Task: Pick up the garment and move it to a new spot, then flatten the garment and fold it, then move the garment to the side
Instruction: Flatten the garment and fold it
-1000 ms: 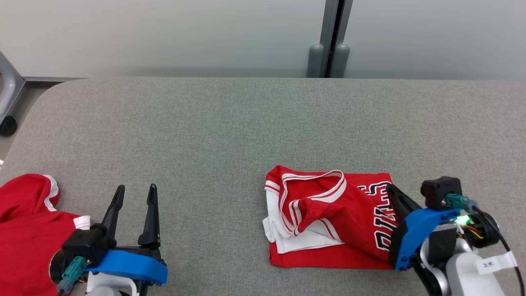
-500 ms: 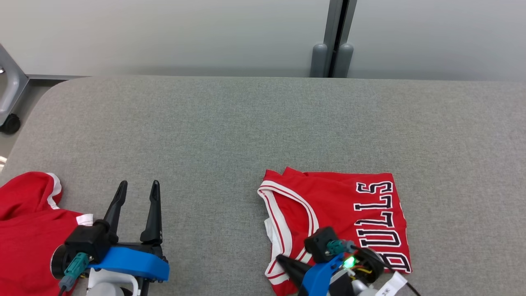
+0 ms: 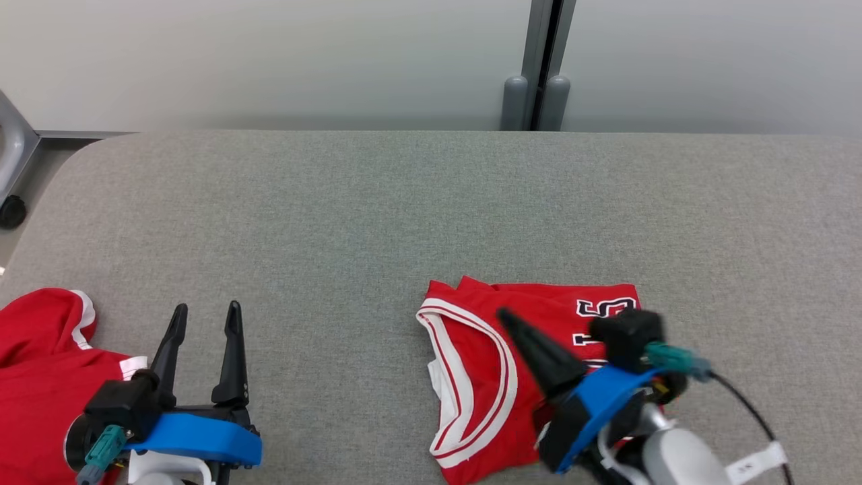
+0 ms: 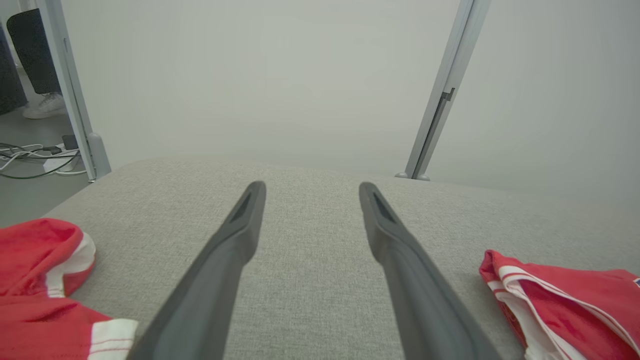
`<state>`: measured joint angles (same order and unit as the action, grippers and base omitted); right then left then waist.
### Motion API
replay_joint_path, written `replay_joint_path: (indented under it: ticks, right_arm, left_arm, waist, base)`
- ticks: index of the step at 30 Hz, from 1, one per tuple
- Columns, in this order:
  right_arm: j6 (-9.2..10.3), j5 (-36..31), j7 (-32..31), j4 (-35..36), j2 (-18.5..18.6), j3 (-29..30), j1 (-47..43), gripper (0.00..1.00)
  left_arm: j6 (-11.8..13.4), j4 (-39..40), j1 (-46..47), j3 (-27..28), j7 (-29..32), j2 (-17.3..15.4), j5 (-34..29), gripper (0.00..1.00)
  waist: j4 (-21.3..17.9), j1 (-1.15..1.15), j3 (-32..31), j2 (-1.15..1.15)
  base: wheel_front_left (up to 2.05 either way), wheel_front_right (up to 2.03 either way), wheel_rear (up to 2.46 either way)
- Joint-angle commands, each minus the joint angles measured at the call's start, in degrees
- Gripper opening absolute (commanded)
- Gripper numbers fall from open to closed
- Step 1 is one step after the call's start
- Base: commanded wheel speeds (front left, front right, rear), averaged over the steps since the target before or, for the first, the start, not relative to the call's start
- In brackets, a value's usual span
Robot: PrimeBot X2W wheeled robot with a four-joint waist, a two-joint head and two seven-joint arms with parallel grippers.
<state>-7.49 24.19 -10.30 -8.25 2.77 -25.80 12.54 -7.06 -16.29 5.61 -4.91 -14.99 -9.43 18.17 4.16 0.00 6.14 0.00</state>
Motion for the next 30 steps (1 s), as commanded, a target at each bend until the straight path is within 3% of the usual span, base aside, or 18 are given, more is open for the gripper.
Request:
replay_joint_path:
  ticks: [1,2,3,8,16,30]
  right_arm:
    - [-0.01,-3.56,2.84,2.18,0.23,5.58,-1.46,0.00]
    - [-0.01,-5.11,4.16,3.28,0.22,8.51,-2.21,0.36]
    - [-0.01,-6.68,5.36,4.25,0.20,11.38,-3.02,1.00]
    - [-0.01,-11.19,9.35,7.55,0.14,23.39,-6.70,1.00]
    - [-0.01,-15.06,11.15,7.11,0.16,30.81,-9.35,1.00]
    - [-0.01,-12.62,11.06,1.80,1.13,29.96,-12.46,1.00]
  left_arm:
    - [0.24,0.47,-0.73,0.37,-0.24,-0.08,-0.08,1.00]
    - [0.35,0.64,-0.96,0.51,-0.25,0.00,-0.22,1.00]
    - [0.46,0.84,-1.28,0.65,-0.25,0.04,-0.33,1.00]
    - [0.85,1.71,-2.41,0.86,-0.25,0.50,-0.78,1.00]
    - [1.29,2.01,-4.10,1.22,-0.25,0.87,-1.00,1.00]
    - [2.50,1.40,-7.32,1.23,2.07,0.01,-0.50,1.00]
  waist:
    - [-0.16,0.00,-0.20,0.00]
    - [-0.29,0.00,-0.39,0.00]
    - [-0.39,0.00,-0.58,0.00]
    - [-0.91,0.00,-1.45,0.00]
    - [-2.47,0.00,-3.41,0.00]
    - [-4.80,0.00,-6.98,0.00]
  base:
    - [0.00,0.00,0.00]
    - [0.00,0.00,0.00]
    - [0.00,0.00,0.00]
    - [0.00,0.00,0.00]
    - [0.00,0.00,0.00]
    - [0.00,0.00,0.00]
